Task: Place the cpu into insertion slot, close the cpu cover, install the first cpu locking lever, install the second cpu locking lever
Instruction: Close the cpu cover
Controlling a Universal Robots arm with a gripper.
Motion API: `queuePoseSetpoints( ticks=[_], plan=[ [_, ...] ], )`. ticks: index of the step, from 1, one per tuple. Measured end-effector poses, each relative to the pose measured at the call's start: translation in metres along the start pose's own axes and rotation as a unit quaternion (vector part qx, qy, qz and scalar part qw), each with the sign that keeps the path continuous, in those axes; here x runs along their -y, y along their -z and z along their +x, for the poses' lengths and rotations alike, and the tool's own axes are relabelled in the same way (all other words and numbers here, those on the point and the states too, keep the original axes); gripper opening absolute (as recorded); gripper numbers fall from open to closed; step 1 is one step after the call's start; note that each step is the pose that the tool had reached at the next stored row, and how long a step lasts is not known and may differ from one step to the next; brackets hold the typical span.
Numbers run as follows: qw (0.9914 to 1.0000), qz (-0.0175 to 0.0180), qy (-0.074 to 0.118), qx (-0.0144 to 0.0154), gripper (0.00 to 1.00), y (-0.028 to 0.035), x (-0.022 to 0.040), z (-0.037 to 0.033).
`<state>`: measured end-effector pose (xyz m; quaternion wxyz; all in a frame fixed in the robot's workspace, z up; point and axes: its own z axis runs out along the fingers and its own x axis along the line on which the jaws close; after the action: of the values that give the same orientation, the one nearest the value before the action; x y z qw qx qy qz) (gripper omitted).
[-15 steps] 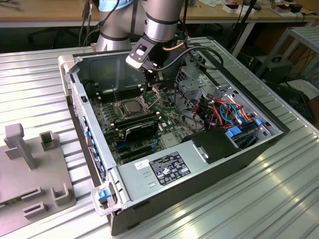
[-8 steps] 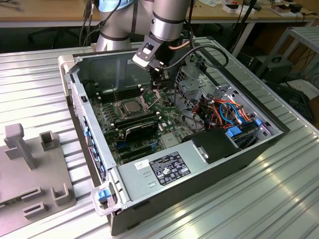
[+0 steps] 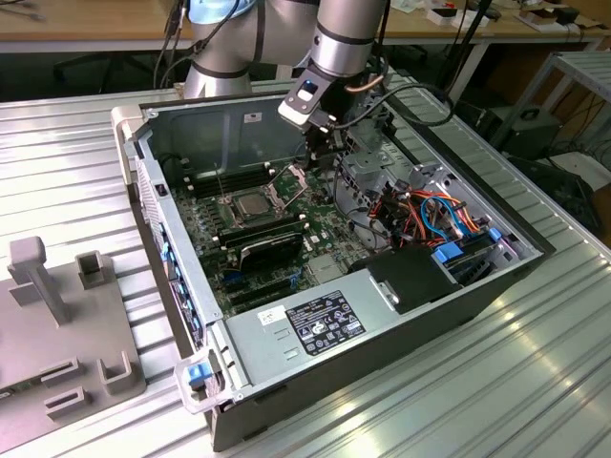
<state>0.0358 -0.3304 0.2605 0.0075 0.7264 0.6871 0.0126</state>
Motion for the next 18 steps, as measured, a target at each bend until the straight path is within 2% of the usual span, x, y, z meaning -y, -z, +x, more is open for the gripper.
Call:
queuePoseSetpoints(
  ticks=[4, 5, 14, 18],
  plan=[
    [1.00000, 0.0003, 0.000, 0.0000, 0.11, -0.0116, -0.0002, 0.0002],
    [1.00000, 0.0003, 0.000, -0.0003, 0.11, -0.0126, 0.0012, 0.0001],
    [1.00000, 0.0003, 0.000, -0.0006, 0.11, -0.0132, 0.0138, -0.0003],
    [1.00000, 0.0003, 0.000, -0.0006, 0.11, -0.0132, 0.0149, -0.0003]
  ],
)
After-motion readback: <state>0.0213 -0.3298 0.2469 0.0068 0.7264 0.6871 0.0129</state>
